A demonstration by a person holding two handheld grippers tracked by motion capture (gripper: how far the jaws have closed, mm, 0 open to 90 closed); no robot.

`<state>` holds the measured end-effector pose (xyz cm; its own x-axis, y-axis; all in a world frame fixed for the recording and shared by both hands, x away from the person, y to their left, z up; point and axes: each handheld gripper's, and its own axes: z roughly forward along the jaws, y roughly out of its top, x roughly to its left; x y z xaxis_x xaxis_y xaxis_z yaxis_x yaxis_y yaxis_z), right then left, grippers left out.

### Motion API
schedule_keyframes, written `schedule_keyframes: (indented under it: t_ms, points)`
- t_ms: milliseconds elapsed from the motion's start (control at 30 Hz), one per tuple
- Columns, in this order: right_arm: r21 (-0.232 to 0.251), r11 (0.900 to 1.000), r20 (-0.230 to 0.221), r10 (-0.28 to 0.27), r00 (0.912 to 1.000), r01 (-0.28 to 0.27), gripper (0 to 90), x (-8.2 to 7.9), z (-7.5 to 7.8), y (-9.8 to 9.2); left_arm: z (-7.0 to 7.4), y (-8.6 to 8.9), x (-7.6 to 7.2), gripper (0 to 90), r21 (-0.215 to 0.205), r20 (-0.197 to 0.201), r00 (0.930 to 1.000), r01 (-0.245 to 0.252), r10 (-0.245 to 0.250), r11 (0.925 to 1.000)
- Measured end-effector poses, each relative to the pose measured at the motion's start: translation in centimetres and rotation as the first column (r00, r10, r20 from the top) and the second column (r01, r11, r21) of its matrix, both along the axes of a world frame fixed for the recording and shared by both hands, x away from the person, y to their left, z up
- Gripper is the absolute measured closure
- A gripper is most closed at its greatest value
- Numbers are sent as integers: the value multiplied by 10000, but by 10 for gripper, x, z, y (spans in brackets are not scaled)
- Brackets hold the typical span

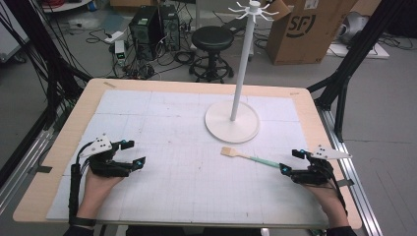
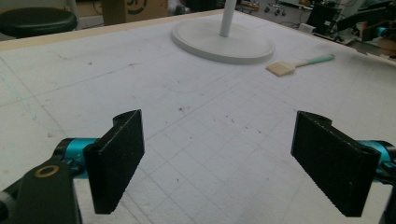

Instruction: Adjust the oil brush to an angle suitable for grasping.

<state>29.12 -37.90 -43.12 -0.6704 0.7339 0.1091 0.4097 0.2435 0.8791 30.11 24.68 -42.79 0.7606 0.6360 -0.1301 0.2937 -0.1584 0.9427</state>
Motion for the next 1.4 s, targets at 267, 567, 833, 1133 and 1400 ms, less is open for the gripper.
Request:
schedule_keyframes:
  t_ms: [267,567,833,1133,1400]
  points:
    - [52,10000,44,3,10000,-3,163,1,1,-4,0,1,0,167,-65,161,9999,-12,13,10000]
    - [-90,9996,18,270,9996,-270,161,13,5,2,2,3,-2,167,-95,251,9997,2,0,10000]
    - [-511,9961,-107,712,9974,-716,164,31,3,18,2,3,-1,157,-18,265,9996,-16,17,10000]
    - [-685,9856,-318,1524,9878,-1543,271,48,-2,42,1,3,-1,157,95,261,9997,20,-22,10000]
    - [-863,9754,-476,1992,9788,-2027,330,52,-1,57,0,1,-1,157,132,211,9997,89,-92,9999]
